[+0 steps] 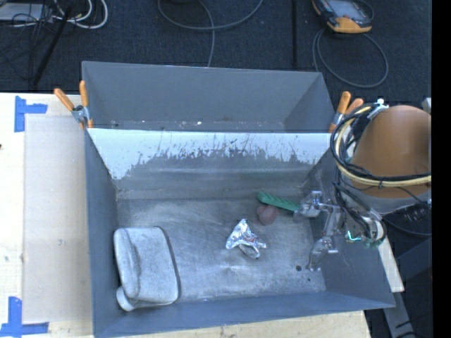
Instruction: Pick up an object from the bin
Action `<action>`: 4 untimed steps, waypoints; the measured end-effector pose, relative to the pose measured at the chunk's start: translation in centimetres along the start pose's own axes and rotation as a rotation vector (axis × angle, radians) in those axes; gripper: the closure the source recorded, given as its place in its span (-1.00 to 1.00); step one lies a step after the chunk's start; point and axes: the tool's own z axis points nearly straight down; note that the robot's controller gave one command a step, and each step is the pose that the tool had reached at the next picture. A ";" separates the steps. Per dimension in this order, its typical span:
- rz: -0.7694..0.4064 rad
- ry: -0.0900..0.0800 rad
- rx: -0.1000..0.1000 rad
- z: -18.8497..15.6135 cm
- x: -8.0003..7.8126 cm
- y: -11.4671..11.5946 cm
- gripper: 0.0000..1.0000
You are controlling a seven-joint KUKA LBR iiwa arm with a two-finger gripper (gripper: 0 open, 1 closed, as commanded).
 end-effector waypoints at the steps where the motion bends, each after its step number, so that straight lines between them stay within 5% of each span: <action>1: -0.147 -0.001 -0.001 10.9 -1.9 5.7 -1.00; 2: -0.089 -0.011 -0.001 12.1 -5.2 10.8 -1.00; 3: -0.090 -0.008 0.001 12.0 -5.1 10.6 1.00; 4: -0.019 -0.018 0.000 -5.7 -5.3 10.6 1.00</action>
Offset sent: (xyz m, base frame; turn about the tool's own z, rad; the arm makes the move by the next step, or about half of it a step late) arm 0.0199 0.0549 -0.1051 -0.1467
